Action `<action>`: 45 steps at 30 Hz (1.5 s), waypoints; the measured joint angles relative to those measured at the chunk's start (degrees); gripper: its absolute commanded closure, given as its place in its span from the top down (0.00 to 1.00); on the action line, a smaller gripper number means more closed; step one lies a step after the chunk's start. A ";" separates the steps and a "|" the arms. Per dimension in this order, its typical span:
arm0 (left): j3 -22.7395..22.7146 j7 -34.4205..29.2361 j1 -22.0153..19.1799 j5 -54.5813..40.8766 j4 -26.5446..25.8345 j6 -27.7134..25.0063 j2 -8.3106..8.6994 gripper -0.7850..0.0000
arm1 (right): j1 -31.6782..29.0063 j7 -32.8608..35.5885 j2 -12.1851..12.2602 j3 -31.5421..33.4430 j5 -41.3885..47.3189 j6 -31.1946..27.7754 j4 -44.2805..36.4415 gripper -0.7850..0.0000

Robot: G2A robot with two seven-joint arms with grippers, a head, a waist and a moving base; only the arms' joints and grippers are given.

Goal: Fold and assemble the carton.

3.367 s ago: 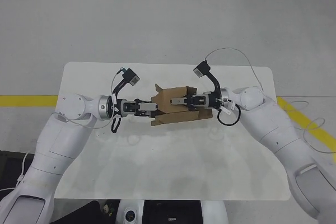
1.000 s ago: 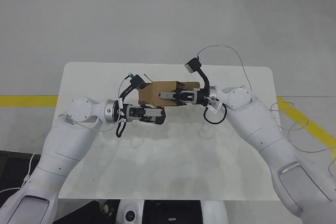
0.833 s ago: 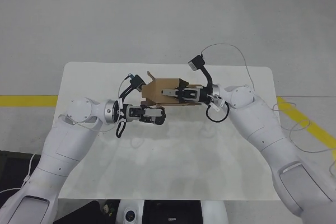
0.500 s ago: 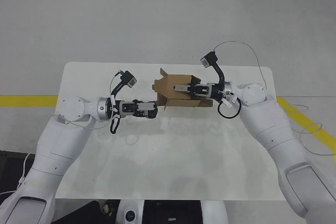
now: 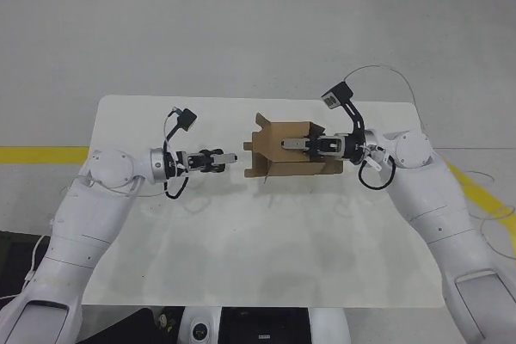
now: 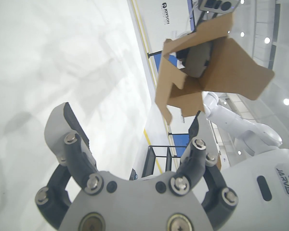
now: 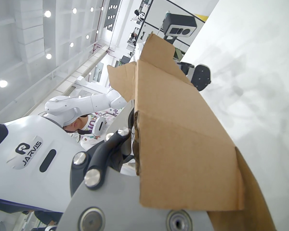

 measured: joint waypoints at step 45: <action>7.76 1.73 -5.07 -1.60 2.04 1.11 -2.98 1.00 | -2.38 0.18 0.48 -2.47 3.74 0.18 -4.86 0.00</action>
